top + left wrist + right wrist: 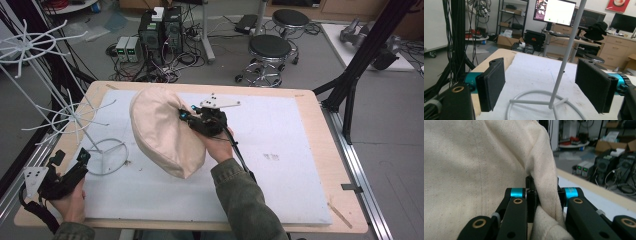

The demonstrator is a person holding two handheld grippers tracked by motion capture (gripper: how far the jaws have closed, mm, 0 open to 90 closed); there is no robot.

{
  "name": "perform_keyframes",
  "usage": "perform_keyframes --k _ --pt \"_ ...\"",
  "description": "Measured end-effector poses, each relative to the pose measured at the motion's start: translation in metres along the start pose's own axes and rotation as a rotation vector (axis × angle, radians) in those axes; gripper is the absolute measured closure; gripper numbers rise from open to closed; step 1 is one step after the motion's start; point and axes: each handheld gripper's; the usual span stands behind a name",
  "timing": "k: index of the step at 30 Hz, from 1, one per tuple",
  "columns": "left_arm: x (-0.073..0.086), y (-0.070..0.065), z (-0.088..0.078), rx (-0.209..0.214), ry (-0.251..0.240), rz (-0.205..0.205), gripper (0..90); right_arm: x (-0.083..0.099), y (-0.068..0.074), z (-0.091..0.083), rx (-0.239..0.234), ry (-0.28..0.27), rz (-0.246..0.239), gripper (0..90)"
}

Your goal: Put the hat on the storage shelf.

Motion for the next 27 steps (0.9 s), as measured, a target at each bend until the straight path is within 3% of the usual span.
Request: perform_keyframes --k 2,4,5,6,9,15,19,27 --pt "0.000 0.000 0.000 0.000 0.001 0.000 24.2 -0.006 0.000 -0.006 -0.013 -0.044 0.010 79.5" --pt "0.000 0.000 0.000 0.000 -0.001 -0.002 24.2 -0.017 0.001 -0.018 -0.034 -0.149 -0.008 79.5" --pt "0.000 0.000 0.000 0.000 -0.002 -0.001 24.2 -0.021 0.001 -0.022 -0.033 -0.184 -0.007 79.5" --pt "-0.001 0.001 -0.001 0.000 -0.002 0.002 24.2 -0.021 0.001 -0.022 -0.033 -0.184 -0.007 79.5" --pt "0.000 0.000 0.000 -0.001 -0.005 -0.002 24.2 -0.029 0.000 -0.034 -0.038 -0.294 0.013 79.5" --pt "0.000 -0.001 0.000 0.003 0.000 -0.001 24.2 -0.044 -0.005 -0.042 -0.054 -0.361 0.034 79.4" --pt "0.001 -0.003 0.001 0.009 0.002 0.001 24.2 -0.063 0.001 -0.047 -0.066 -0.427 0.031 79.3" --pt "0.000 -0.002 0.000 0.015 -0.001 -0.001 24.2 -0.090 0.008 -0.041 -0.065 -0.445 0.014 79.2"
Point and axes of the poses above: each handheld gripper's, and its own axes: z roughly forward along the jaws, x roughly out of its underside, y roughly to its left, and after that the axes turned 2 degrees about -z, right-handed
